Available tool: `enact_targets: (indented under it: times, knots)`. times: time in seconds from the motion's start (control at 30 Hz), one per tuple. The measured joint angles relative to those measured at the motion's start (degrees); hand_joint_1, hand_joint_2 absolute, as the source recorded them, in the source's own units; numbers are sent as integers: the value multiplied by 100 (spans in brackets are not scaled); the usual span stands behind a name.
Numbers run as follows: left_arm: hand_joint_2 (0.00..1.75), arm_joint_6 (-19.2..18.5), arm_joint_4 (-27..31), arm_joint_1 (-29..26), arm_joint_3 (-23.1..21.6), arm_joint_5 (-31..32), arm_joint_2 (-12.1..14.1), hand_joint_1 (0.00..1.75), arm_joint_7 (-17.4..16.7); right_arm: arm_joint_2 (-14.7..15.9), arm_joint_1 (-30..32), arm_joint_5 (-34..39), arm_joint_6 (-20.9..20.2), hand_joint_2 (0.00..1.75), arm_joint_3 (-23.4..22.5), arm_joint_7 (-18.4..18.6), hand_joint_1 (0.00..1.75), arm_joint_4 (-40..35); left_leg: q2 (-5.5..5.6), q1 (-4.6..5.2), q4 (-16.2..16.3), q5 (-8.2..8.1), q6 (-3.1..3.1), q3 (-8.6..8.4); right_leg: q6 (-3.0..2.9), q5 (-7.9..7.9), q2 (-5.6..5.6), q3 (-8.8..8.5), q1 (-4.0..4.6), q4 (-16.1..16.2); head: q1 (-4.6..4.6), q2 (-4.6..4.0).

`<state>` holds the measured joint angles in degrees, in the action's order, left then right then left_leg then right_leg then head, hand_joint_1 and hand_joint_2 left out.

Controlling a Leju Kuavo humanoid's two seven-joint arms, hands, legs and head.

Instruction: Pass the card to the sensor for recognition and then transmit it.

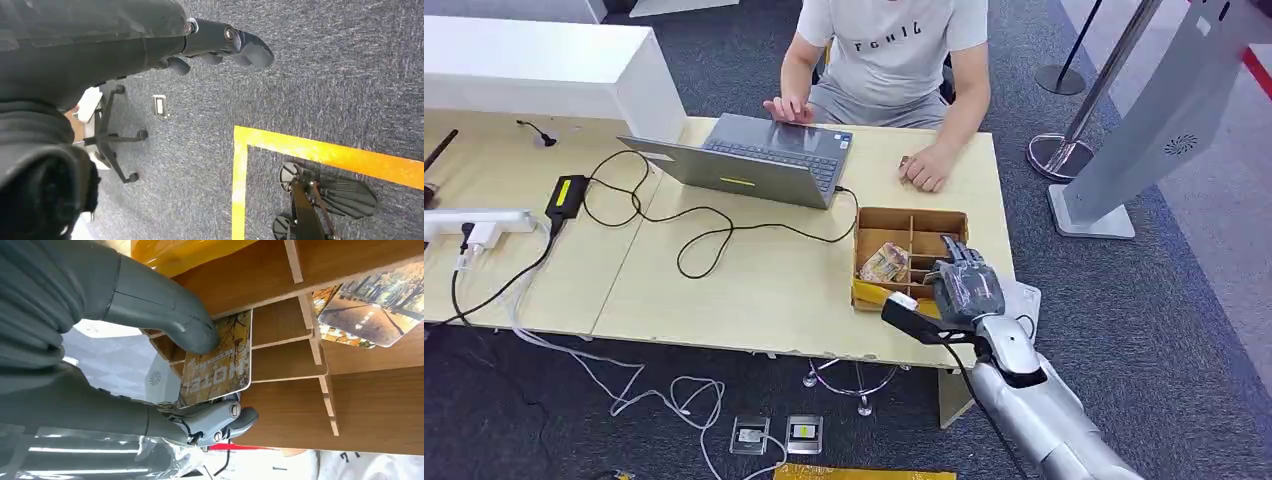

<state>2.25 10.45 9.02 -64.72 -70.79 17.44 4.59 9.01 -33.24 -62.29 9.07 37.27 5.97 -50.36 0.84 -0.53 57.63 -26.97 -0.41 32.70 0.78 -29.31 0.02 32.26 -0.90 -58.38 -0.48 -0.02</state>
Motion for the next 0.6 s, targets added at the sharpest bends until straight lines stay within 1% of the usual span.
enact_targets:
  times: [0.17,0.33,0.6]
  knots:
    - [0,11,0,0,-4,-11,0,0,0,2,-40,70,110,175,-33,-42,175,4,0,0,0,0,0,0,0,1,0,0,0,0,0,-2]
    - [0,35,0,-2,-7,-33,0,0,26,41,-227,81,26,175,-214,-33,175,-170,0,0,1,1,1,1,1,1,0,1,0,0,0,-2]
    - [0,87,0,-3,-7,-70,-2,0,46,179,-398,61,-210,175,-547,-2,175,-918,0,0,1,0,0,4,0,0,0,5,0,0,0,-2]
